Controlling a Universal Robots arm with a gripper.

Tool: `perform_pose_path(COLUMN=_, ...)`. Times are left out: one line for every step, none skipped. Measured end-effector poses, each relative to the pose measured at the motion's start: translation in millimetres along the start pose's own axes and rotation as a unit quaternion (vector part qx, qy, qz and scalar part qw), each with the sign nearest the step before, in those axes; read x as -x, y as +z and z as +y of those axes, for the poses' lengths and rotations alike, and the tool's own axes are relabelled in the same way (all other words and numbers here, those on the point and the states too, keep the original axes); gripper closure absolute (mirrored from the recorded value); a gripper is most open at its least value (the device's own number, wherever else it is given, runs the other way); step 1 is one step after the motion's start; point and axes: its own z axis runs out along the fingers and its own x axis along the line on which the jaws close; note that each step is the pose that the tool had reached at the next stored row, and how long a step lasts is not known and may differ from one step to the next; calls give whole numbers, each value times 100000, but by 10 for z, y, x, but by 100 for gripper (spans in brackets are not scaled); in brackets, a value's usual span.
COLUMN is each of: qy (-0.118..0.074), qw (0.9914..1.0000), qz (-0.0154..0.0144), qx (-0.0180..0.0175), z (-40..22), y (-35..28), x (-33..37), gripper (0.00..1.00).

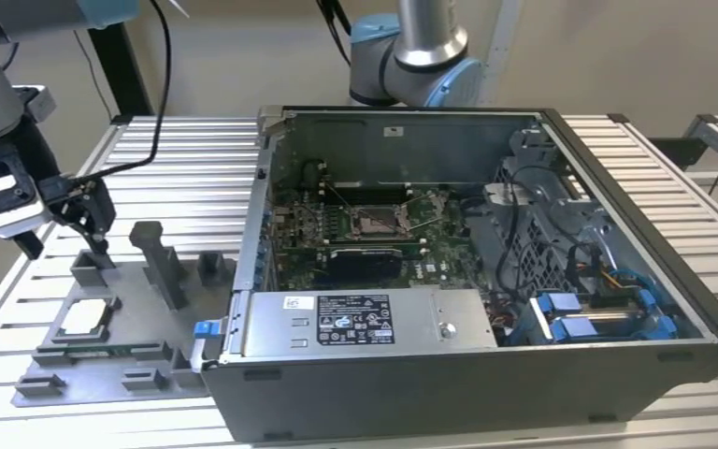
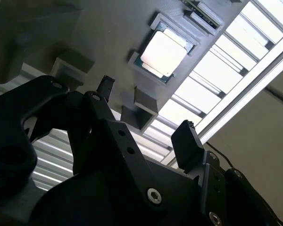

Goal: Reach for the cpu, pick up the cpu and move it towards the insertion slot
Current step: 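Pick up the cpu and move it towards the insertion slot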

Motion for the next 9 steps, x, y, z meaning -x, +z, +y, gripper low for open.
perform_pose_path(qy=-4, qw=100000, qz=0, qx=-2, z=-1, y=8, x=-1, gripper=0)
perform_pose_path(qy=-2, qw=100000, qz=2, qx=-2, z=-1, y=17, x=-2, gripper=0)
perform_pose_path(qy=0, qw=100000, qz=1, qx=-2, z=-1, y=26, x=-4, gripper=0)
perform_pose_path(qy=-1, qw=100000, qz=2, qx=-2, z=-1, y=36, x=-7, gripper=0)
perform_pose_path(qy=-1, qw=100000, qz=1, qx=-3, z=-2, y=45, x=-8, gripper=0)
perform_pose_path(qy=-4, qw=100000, qz=0, qx=-3, z=-2, y=53, x=-10, gripper=0)
perform_pose_path(qy=-2, qw=100000, qz=-1, qx=-1, z=-2, y=62, x=-12, gripper=0)
perform_pose_path(qy=-1, qw=100000, qz=1, qx=-2, z=-3, y=71, x=-14, gripper=0)
perform_pose_path(qy=-3, qw=100000, qz=-1, qx=-1, z=-3, y=82, x=-15, gripper=0)
